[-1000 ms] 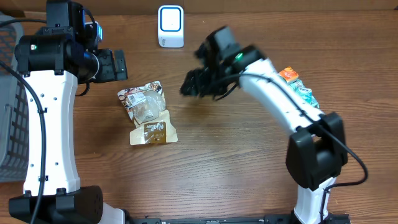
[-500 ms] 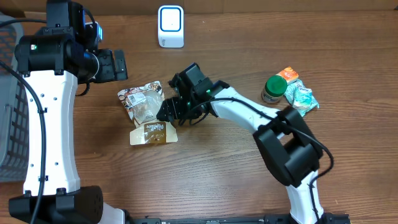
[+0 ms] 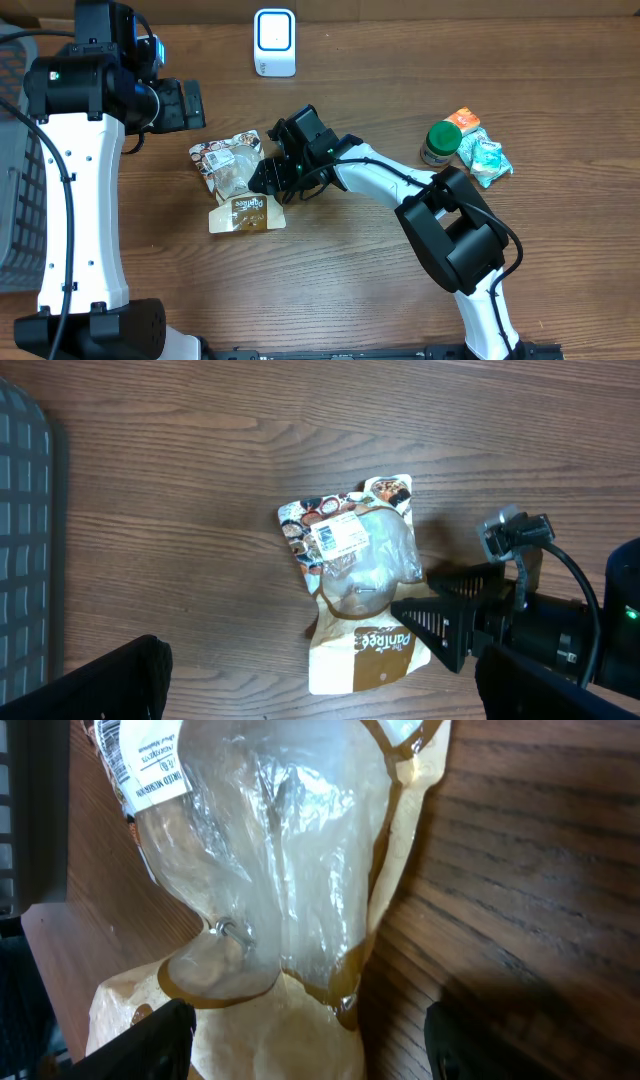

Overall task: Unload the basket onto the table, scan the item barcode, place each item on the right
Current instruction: 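Grasp the clear-windowed snack bag with the right gripper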

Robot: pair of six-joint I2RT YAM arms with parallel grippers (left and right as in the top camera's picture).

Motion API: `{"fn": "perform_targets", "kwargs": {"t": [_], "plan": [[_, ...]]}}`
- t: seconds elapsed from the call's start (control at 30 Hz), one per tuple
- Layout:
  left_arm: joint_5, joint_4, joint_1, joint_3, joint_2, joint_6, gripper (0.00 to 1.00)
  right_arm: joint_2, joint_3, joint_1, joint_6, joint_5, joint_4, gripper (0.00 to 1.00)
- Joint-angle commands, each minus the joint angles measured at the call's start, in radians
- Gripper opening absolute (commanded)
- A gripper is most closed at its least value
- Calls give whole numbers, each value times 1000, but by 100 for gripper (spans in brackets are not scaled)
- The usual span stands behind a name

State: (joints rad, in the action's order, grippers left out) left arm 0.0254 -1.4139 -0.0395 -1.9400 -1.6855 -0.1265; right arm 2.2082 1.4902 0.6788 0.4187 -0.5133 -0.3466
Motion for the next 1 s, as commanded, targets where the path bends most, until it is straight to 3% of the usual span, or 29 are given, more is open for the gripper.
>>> {"fn": "perform_targets", "kwargs": {"t": [0.0,0.2,0.3,0.43,0.67,0.83,0.97], "plan": [[-3,1,0,-13,-3,18,100,58,-8,18,2,26,9,71],[-3,1,0,-13,-3,18,99,94,-8,45,48,27,41,71],[-3,1,0,-13,-3,18,100,100,-8,51,57,27,45,64],[-3,1,1,-13,-3,18,100,100,-8,55,83,31,48,49],[-3,1,0,-13,-3,18,100,100,-7,48,87,24,39,4],[-3,1,0,-13,-3,18,100,58,20,24,79,-15,-25,4],[-3,1,0,-13,-3,18,100,-54,34,-2,36,95,-125,4]]}}
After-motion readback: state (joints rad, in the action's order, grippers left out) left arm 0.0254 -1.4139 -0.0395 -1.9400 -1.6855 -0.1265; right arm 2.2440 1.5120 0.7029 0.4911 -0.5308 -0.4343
